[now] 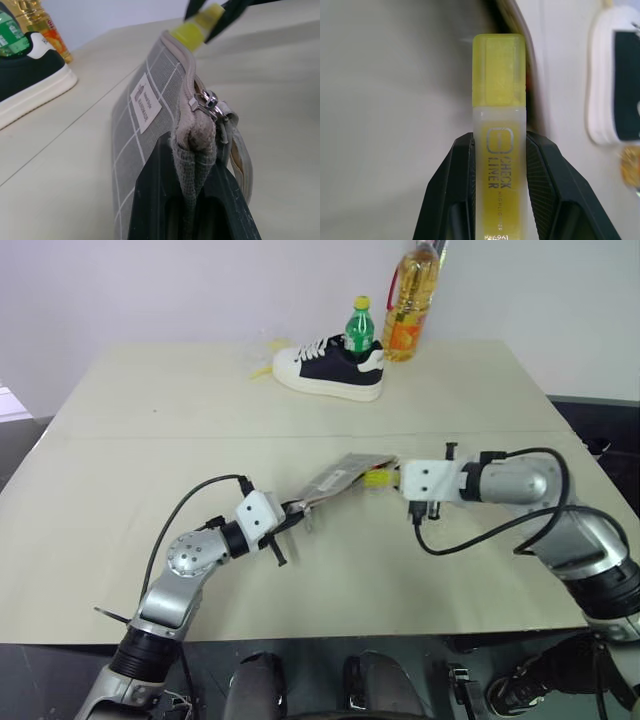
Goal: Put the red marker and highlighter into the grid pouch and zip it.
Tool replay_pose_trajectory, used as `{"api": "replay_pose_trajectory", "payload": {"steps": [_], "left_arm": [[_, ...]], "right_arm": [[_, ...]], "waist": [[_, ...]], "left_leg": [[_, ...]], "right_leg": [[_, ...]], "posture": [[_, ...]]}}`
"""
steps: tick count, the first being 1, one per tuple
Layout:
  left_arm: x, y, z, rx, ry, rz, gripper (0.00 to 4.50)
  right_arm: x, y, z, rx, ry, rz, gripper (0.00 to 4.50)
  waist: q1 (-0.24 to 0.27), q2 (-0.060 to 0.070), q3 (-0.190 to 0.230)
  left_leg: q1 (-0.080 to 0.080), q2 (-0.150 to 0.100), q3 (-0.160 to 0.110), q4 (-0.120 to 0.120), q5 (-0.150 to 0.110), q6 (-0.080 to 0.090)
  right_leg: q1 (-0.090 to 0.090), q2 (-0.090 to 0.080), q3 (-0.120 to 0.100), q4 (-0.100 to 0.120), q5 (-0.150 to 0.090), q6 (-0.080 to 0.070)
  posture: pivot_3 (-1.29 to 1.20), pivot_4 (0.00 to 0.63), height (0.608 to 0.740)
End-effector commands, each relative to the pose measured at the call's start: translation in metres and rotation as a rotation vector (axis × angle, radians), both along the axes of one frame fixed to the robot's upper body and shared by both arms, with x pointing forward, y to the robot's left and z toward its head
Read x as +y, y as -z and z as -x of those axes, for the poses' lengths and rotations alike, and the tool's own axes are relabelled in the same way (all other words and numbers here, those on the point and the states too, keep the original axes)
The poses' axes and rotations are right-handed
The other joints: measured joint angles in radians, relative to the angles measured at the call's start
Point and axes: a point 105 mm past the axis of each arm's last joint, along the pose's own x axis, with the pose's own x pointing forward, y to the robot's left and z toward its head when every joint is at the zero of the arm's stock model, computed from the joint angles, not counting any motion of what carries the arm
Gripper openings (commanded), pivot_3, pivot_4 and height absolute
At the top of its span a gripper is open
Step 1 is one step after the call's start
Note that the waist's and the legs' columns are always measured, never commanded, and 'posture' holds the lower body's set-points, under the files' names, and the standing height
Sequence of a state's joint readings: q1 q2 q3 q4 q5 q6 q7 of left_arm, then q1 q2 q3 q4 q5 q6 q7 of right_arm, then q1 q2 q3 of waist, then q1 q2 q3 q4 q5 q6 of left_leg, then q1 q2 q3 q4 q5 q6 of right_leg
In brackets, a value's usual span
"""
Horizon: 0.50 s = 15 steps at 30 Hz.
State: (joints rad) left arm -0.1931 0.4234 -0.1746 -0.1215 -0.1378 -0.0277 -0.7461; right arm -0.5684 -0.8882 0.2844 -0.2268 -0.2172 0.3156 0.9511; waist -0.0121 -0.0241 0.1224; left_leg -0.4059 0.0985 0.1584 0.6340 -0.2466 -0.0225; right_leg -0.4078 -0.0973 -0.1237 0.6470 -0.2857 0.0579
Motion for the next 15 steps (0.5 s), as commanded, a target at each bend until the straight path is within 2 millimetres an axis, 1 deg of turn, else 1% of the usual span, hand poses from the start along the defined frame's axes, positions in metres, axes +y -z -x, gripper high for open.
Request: {"api": "replay_pose_trajectory", "payload": {"steps": [1,6,11,13,15], "left_arm": [[-0.004,-0.011,0.004,-0.052,0.023,0.006,0.00],[-0.004,-0.012,0.003,-0.055,0.022,0.005,0.00],[-0.005,-0.014,0.004,-0.061,0.029,0.002,0.00],[-0.007,-0.016,0.004,-0.068,0.043,-0.003,0.00],[-0.009,-0.017,0.005,-0.071,0.060,-0.012,0.00]], "right_arm": [[-0.003,-0.016,-0.003,-0.055,0.001,0.004,0.81],[0.000,-0.015,-0.002,-0.049,-0.023,0.019,0.81],[0.014,-0.006,0.004,-0.062,-0.104,0.086,0.81],[0.031,-0.002,0.012,-0.067,-0.177,0.110,0.81],[0.043,0.001,0.017,-0.078,-0.229,0.130,0.81]], "waist": [[0.000,0.000,0.000],[0.000,0.000,0.000],[0.000,0.000,0.000],[0.000,0.000,0.000],[0.000,0.000,0.000]], "left_leg": [[0.000,0.000,0.000,0.000,0.000,0.000],[0.000,0.000,0.000,0.000,0.000,0.000],[0.000,0.000,0.000,0.000,0.000,0.000],[0.000,0.000,0.000,0.000,0.000,0.000],[0.000,0.000,0.000,0.000,0.000,0.000]], "right_leg": [[0.000,0.000,0.000,0.000,0.000,0.000],[0.000,0.000,0.000,0.000,0.000,0.000],[0.000,0.000,0.000,0.000,0.000,0.000],[0.000,0.000,0.000,0.000,0.000,0.000],[0.000,0.000,0.000,0.000,0.000,0.000]], "posture": [[0.00,0.150,0.705],[0.00,0.150,0.705],[0.00,0.150,0.705],[0.00,0.150,0.705],[0.00,0.150,0.705]]}}
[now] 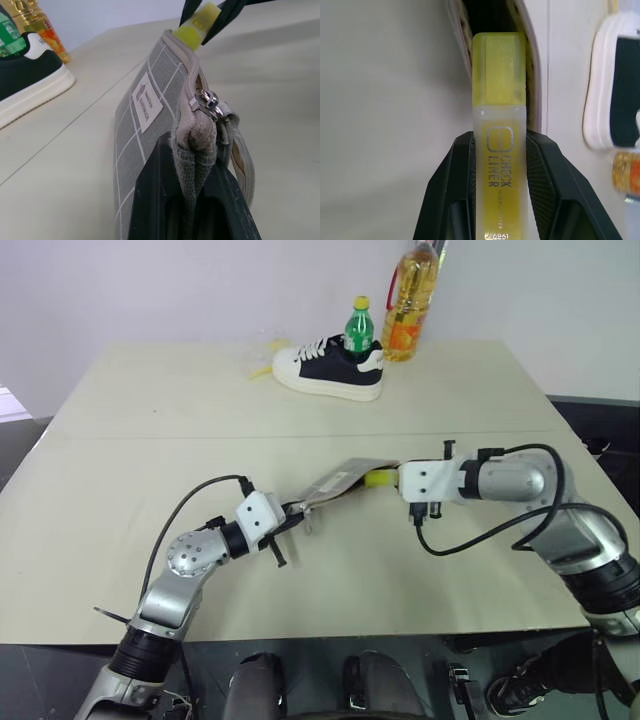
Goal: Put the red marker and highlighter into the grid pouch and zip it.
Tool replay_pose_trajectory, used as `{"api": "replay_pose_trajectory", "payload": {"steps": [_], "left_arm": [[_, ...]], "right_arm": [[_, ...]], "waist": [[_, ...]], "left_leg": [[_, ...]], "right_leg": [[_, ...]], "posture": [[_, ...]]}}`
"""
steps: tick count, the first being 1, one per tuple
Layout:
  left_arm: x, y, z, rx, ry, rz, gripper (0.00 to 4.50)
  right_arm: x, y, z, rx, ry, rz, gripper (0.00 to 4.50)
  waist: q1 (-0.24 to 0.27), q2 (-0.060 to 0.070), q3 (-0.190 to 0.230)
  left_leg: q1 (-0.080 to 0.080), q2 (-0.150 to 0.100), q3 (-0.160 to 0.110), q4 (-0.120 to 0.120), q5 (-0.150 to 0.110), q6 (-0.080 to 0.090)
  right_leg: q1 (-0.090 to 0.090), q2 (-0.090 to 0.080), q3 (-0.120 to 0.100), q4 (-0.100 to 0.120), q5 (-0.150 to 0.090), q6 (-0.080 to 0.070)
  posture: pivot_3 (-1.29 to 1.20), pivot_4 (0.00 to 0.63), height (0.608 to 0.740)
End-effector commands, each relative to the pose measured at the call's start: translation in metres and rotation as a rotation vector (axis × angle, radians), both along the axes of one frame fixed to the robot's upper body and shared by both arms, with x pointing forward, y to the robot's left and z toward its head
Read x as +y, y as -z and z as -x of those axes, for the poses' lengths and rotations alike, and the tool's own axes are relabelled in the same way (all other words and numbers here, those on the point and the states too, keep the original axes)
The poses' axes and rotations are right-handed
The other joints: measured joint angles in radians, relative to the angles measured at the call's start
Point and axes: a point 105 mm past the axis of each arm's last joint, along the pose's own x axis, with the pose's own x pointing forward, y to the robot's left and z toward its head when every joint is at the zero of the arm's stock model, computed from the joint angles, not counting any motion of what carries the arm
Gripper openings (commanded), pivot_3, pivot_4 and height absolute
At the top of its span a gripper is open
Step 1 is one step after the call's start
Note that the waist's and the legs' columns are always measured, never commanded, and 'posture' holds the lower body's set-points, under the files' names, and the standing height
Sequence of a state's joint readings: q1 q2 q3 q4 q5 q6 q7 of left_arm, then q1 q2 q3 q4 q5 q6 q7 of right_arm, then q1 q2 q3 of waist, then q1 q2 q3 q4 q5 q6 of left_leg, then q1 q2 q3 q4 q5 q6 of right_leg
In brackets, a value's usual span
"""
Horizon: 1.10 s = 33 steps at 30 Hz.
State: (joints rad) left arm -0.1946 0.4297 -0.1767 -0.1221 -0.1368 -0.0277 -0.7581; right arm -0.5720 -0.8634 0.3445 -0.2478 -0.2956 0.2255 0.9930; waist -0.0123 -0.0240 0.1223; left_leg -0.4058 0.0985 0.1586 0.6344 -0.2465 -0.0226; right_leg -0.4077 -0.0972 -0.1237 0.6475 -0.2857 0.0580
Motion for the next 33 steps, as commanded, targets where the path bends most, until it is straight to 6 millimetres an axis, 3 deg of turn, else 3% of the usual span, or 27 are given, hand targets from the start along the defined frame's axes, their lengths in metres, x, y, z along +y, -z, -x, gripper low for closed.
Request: {"api": "replay_pose_trajectory", "payload": {"steps": [1,7,11,14,16,18,24,26,29,33], "left_arm": [[-0.010,-0.018,0.005,-0.073,0.058,-0.008,0.00],[-0.013,-0.020,0.007,-0.073,0.092,-0.025,0.00],[-0.015,-0.021,0.009,-0.067,0.102,-0.027,0.00],[-0.014,-0.021,0.008,-0.062,0.094,-0.029,0.00],[-0.009,-0.024,0.004,-0.057,0.056,0.003,0.00],[-0.004,-0.030,-0.002,-0.034,0.005,0.086,0.00],[-0.005,-0.043,-0.015,0.037,-0.067,0.291,0.00],[-0.008,-0.051,-0.023,0.058,-0.095,0.373,0.00],[-0.010,-0.059,-0.034,0.101,-0.139,0.471,0.00],[-0.014,-0.068,-0.039,0.119,-0.148,0.543,0.00]], "right_arm": [[0.027,-0.010,0.010,-0.075,-0.121,0.035,0.81],[0.053,-0.011,0.016,-0.102,-0.207,0.035,0.81],[0.059,-0.009,0.020,-0.085,-0.236,0.028,0.81],[0.054,-0.011,0.018,-0.060,-0.221,0.013,2.33],[0.047,-0.022,0.012,-0.074,-0.181,-0.035,3.26],[0.049,-0.044,0.008,-0.067,-0.145,-0.202,4.21],[0.045,-0.105,0.010,0.106,-0.098,-0.651,4.21],[0.038,-0.102,0.018,0.238,-0.087,-0.718,4.21],[0.039,-0.071,0.032,0.399,-0.055,-0.729,4.21],[0.053,-0.040,0.020,0.486,0.118,-0.845,4.21]], "waist": [[0.000,0.000,0.000],[0.000,0.000,0.000],[0.001,0.000,0.000],[0.000,0.000,0.000],[0.000,0.000,0.000],[0.000,0.000,0.000],[0.001,0.000,0.000],[0.007,0.000,0.000],[0.014,-0.001,-0.001],[-0.002,0.000,0.000]], "left_leg": [[0.000,0.000,0.000,0.000,0.000,0.000],[0.000,0.000,0.000,0.001,0.000,0.000],[0.000,0.000,0.000,0.002,0.000,0.000],[0.000,0.000,0.000,0.003,0.000,0.000],[0.000,0.000,0.000,0.003,0.000,0.000],[0.000,0.000,0.000,0.003,0.000,0.000],[0.000,0.001,-0.001,0.005,0.000,0.000],[-0.002,0.000,-0.002,0.007,0.000,0.000],[-0.002,0.000,-0.005,0.010,-0.002,0.004],[-0.002,0.000,-0.005,0.010,-0.003,0.004]], "right_leg": [[0.000,0.000,0.000,0.000,0.000,0.000],[0.000,0.000,0.000,0.001,0.000,0.000],[0.001,0.000,0.000,0.001,0.000,0.000],[0.001,0.000,0.000,0.001,0.000,0.000],[0.001,0.000,0.000,0.001,0.000,0.000],[0.001,0.000,0.000,0.001,0.000,0.000],[0.002,0.001,0.000,0.002,0.000,0.000],[0.002,0.000,0.000,0.002,0.000,0.000],[0.005,0.000,-0.002,0.001,0.000,0.000],[0.005,0.000,-0.002,0.002,0.000,0.000]], "posture": [[0.00,0.150,0.705],[0.00,0.150,0.705],[0.00,0.150,0.705],[0.00,0.150,0.705],[0.00,0.150,0.705],[0.00,0.150,0.705],[0.00,0.150,0.705],[0.00,0.150,0.705],[0.00,0.150,0.705],[0.00,0.150,0.705]]}}
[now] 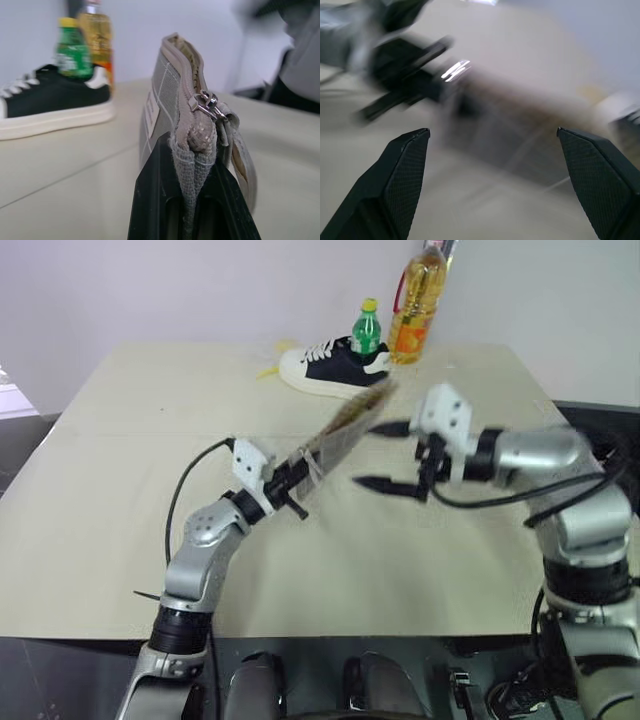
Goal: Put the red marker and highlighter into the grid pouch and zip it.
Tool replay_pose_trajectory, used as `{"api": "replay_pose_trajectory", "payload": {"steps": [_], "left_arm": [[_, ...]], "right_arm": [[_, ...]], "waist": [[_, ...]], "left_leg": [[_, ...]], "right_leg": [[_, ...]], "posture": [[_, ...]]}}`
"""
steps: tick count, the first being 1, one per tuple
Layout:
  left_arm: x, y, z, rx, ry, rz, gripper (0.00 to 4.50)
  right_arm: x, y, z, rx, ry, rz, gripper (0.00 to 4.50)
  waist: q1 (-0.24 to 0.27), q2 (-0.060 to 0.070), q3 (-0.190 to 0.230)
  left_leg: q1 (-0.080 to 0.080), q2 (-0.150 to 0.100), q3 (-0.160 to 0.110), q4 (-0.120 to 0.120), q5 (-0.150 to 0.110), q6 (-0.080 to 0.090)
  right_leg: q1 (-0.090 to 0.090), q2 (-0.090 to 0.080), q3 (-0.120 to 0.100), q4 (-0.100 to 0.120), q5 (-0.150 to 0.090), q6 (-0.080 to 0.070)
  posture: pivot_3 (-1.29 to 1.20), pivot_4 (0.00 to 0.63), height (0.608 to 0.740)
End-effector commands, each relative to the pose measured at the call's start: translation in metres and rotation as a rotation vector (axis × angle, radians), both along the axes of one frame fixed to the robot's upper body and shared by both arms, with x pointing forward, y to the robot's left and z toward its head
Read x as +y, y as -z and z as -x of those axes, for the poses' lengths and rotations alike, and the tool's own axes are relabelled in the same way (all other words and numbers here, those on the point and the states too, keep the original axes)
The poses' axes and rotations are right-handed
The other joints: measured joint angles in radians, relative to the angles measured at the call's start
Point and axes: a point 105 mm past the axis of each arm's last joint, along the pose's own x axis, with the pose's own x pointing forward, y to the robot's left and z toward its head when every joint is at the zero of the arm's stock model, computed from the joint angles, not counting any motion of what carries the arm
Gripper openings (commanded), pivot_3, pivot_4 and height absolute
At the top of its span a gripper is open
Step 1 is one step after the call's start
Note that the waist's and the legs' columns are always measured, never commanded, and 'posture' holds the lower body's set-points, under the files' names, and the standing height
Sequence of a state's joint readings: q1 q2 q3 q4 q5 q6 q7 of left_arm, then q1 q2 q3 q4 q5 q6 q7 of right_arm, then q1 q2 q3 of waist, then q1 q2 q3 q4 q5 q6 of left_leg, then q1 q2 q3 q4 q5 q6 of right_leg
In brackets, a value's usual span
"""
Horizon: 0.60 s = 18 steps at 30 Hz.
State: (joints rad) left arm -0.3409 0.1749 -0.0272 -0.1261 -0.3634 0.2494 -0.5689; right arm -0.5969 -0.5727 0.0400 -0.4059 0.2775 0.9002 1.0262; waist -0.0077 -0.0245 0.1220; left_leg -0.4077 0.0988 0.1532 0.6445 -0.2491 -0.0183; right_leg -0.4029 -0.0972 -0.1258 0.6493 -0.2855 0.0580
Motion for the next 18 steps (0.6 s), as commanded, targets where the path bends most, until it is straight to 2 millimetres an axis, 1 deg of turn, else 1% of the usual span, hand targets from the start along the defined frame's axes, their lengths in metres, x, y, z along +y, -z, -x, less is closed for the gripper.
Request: {"api": "replay_pose_trajectory", "payload": {"steps": [1,3,6,7,9,10,14,15,16,18], "left_arm": [[-0.005,-0.018,-0.001,-0.032,0.006,0.072,0.00],[-0.007,-0.019,-0.003,-0.030,0.003,0.078,0.00],[-0.008,-0.020,-0.002,-0.028,0.009,0.077,0.00],[-0.009,-0.019,-0.002,-0.027,0.011,0.073,0.00],[-0.008,-0.018,-0.002,-0.027,0.009,0.065,0.00],[-0.008,-0.018,-0.002,-0.028,0.007,0.062,0.00],[-0.002,-0.016,-0.002,-0.031,-0.008,0.046,0.00],[-0.002,-0.015,-0.002,-0.031,-0.011,0.035,0.00],[-0.001,-0.013,-0.002,-0.033,-0.013,0.023,0.00],[0.001,-0.010,-0.002,-0.037,-0.018,-0.001,0.00]], "right_arm": [[0.015,0.007,-0.013,0.048,0.144,-0.075,4.21],[0.026,0.018,-0.021,0.099,0.216,-0.121,4.21],[0.039,0.020,-0.027,0.122,0.242,-0.167,4.21],[0.044,0.020,-0.028,0.130,0.245,-0.179,3.99],[0.048,0.021,-0.031,0.162,0.265,-0.210,3.42],[0.049,0.022,-0.031,0.173,0.269,-0.219,2.98],[0.044,0.016,-0.034,0.152,0.277,-0.215,0.90],[0.042,0.014,-0.034,0.147,0.278,-0.213,0.31],[0.040,0.013,-0.035,0.140,0.279,-0.211,0.03],[0.036,0.010,-0.036,0.121,0.281,-0.198,0.03]], "waist": [[-0.009,0.001,0.000],[-0.009,0.000,0.000],[-0.007,0.001,0.000],[-0.005,0.001,0.000],[-0.004,0.001,0.000],[-0.003,0.001,0.000],[-0.004,0.001,0.000],[-0.005,0.001,0.000],[-0.006,0.001,0.000],[-0.006,0.001,0.000]], "left_leg": [[0.000,0.000,0.000,0.000,0.000,0.000],[0.001,0.001,-0.001,0.000,0.000,0.000],[0.000,0.001,0.000,0.001,0.000,-0.001],[-0.001,0.000,0.000,0.001,0.000,-0.001],[-0.001,0.000,0.000,0.001,0.000,-0.001],[-0.001,0.000,0.000,0.001,0.000,-0.001],[-0.001,0.000,-0.001,0.001,0.000,-0.001],[-0.001,0.000,-0.001,0.001,0.000,-0.001],[-0.001,0.000,-0.001,0.001,0.000,-0.001],[-0.001,0.000,-0.001,0.000,0.000,-0.001]], "right_leg": [[-0.001,0.000,0.000,0.001,0.000,0.000],[-0.001,0.001,0.000,0.003,0.000,0.000],[-0.001,0.002,0.000,0.002,0.000,0.000],[-0.001,0.001,0.000,0.002,0.000,0.000],[-0.001,0.001,0.000,0.002,0.000,0.000],[-0.001,0.001,0.000,0.001,0.000,0.000],[-0.001,0.001,0.000,0.001,0.000,0.000],[-0.001,0.001,0.000,0.001,0.000,0.000],[-0.001,0.001,0.000,0.001,0.000,0.000],[-0.001,0.001,0.000,0.001,0.000,0.000]], "posture": [[0.00,0.150,0.705],[0.00,0.150,0.705],[0.00,0.150,0.705],[0.00,0.150,0.705],[0.00,0.150,0.705],[0.00,0.150,0.705],[0.00,0.150,0.705],[0.00,0.150,0.705],[0.00,0.150,0.705],[0.00,0.150,0.705]]}}
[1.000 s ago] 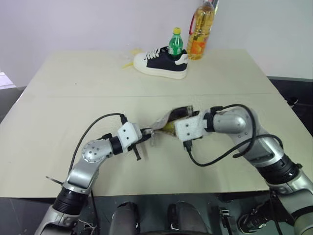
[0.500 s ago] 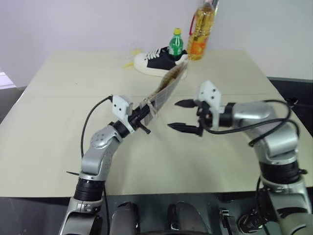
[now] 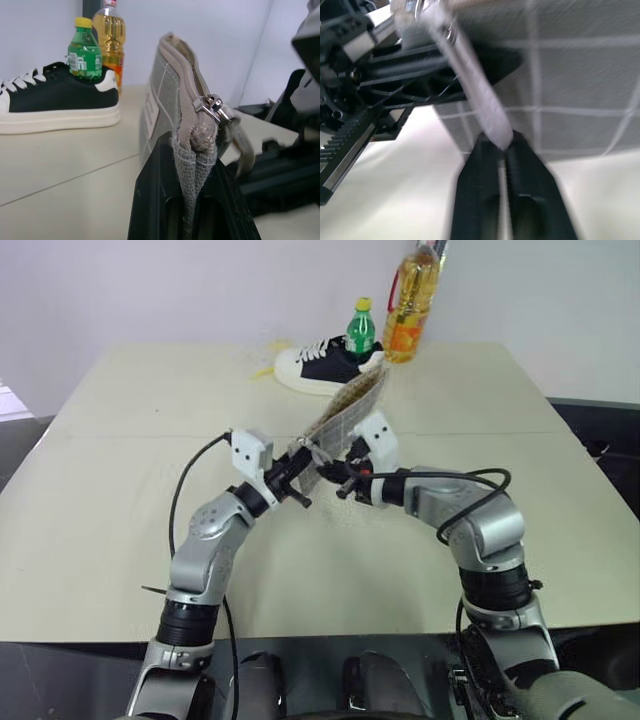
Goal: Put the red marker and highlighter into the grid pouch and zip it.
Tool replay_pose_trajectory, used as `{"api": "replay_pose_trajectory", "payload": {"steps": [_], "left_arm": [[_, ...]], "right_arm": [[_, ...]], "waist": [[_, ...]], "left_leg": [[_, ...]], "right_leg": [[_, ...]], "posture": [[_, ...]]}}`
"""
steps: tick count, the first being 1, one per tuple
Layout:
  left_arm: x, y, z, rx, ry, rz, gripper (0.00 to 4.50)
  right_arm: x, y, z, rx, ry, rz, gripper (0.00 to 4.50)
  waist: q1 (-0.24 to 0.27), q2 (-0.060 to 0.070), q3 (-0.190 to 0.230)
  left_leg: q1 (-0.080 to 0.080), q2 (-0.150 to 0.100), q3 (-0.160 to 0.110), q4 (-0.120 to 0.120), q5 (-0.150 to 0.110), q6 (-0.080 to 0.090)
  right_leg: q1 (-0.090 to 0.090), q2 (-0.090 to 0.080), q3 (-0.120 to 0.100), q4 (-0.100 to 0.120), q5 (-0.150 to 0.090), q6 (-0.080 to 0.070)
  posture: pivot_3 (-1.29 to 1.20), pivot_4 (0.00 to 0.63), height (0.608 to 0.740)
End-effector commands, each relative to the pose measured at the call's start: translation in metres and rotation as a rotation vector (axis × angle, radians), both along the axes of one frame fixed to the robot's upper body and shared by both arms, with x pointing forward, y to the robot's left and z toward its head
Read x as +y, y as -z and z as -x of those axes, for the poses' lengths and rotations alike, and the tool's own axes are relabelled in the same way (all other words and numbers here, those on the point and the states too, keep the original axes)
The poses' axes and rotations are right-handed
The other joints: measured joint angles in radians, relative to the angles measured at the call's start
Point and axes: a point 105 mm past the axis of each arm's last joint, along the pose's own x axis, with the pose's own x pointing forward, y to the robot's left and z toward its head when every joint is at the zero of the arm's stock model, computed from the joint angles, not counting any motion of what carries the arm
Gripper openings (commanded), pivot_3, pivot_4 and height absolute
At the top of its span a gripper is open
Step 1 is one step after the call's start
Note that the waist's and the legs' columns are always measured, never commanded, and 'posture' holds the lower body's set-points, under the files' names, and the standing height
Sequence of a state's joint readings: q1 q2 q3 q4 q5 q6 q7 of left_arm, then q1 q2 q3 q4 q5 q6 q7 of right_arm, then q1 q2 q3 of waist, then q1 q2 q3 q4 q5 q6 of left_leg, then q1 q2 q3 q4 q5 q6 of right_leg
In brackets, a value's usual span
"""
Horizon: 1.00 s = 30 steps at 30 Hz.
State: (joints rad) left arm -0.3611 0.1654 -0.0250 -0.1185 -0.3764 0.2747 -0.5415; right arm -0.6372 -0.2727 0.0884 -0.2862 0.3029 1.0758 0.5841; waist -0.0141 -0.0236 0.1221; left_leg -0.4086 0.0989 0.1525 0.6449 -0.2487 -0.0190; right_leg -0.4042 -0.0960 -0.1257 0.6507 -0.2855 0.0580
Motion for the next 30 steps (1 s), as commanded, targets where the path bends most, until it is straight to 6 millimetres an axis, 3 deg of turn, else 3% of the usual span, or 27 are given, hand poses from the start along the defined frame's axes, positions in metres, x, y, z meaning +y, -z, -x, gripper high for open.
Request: {"api": "replay_pose_trajectory", "payload": {"steps": [1,4,9,13,16,21,25,28,29,30], "left_arm": [[0.003,-0.006,0.002,-0.058,-0.010,-0.030,0.00],[0.009,-0.001,0.002,-0.062,-0.023,-0.068,0.00],[0.025,0.014,0.008,-0.066,-0.031,-0.180,0.00],[0.033,0.024,0.014,-0.062,-0.024,-0.248,0.00],[0.037,0.028,0.019,-0.057,-0.022,-0.267,0.00],[0.035,0.032,0.029,-0.045,0.025,-0.286,0.00],[0.038,0.032,0.036,-0.027,0.034,-0.290,1.50],[0.055,0.033,0.045,-0.012,-0.018,-0.320,3.11],[0.061,0.034,0.049,0.002,-0.036,-0.325,3.54],[0.069,0.036,0.053,0.025,-0.061,-0.328,3.54]], "right_arm": [[-0.010,-0.022,-0.003,-0.080,0.006,-0.001,0.03],[-0.032,-0.036,-0.014,-0.146,0.064,0.051,0.03],[-0.098,-0.073,-0.050,-0.287,0.303,0.175,0.03],[-0.129,-0.084,-0.063,-0.327,0.401,0.248,0.03],[-0.135,-0.076,-0.064,-0.317,0.377,0.309,0.03],[-0.124,-0.032,-0.037,-0.267,0.122,0.490,0.03],[-0.131,0.003,-0.014,-0.162,-0.024,0.535,1.91],[-0.142,0.026,0.004,-0.142,-0.108,0.599,3.56],[-0.144,0.029,0.009,-0.136,-0.120,0.596,3.98],[-0.146,0.031,0.010,-0.138,-0.115,0.587,3.98]], "waist": [[0.000,0.000,0.000],[0.000,0.000,0.000],[0.002,0.001,0.001],[0.000,0.001,0.001],[-0.003,0.002,0.002],[0.002,0.004,0.003],[0.001,0.004,0.003],[0.002,0.004,0.003],[-0.001,0.004,0.003],[-0.002,0.005,0.003]], "left_leg": [[0.000,0.000,0.000,0.000,0.000,0.000],[0.000,0.000,0.000,0.000,0.000,0.000],[0.000,0.000,0.001,0.000,0.000,0.000],[0.000,0.000,0.003,-0.003,0.000,0.000],[0.000,0.000,0.004,-0.003,0.000,0.000],[0.000,0.001,0.004,-0.004,0.000,0.000],[0.000,0.000,0.004,-0.004,0.000,0.000],[0.000,0.000,0.004,-0.004,0.000,0.000],[0.001,0.000,0.003,-0.004,0.000,0.000],[0.001,0.001,0.003,-0.004,0.000,0.000]], "right_leg": [[0.000,0.000,0.000,0.000,0.000,0.000],[0.000,0.000,0.000,0.000,0.000,0.000],[-0.001,0.000,0.000,-0.001,0.000,0.000],[-0.002,-0.001,0.000,-0.002,0.000,0.000],[-0.003,-0.001,0.000,-0.002,0.000,0.000],[-0.002,-0.001,0.000,-0.003,0.000,0.000],[-0.002,-0.002,0.001,-0.004,0.000,0.000],[-0.002,-0.002,0.001,-0.004,0.000,0.000],[-0.001,-0.002,0.001,-0.004,0.000,0.000],[-0.002,-0.002,0.001,-0.004,0.000,0.000]], "posture": [[0.00,0.150,0.705],[0.00,0.150,0.705],[0.00,0.150,0.705],[0.00,0.150,0.705],[0.00,0.150,0.705],[0.00,0.150,0.705],[0.00,0.150,0.705],[0.00,0.150,0.705],[0.00,0.150,0.705],[0.00,0.150,0.705]]}}
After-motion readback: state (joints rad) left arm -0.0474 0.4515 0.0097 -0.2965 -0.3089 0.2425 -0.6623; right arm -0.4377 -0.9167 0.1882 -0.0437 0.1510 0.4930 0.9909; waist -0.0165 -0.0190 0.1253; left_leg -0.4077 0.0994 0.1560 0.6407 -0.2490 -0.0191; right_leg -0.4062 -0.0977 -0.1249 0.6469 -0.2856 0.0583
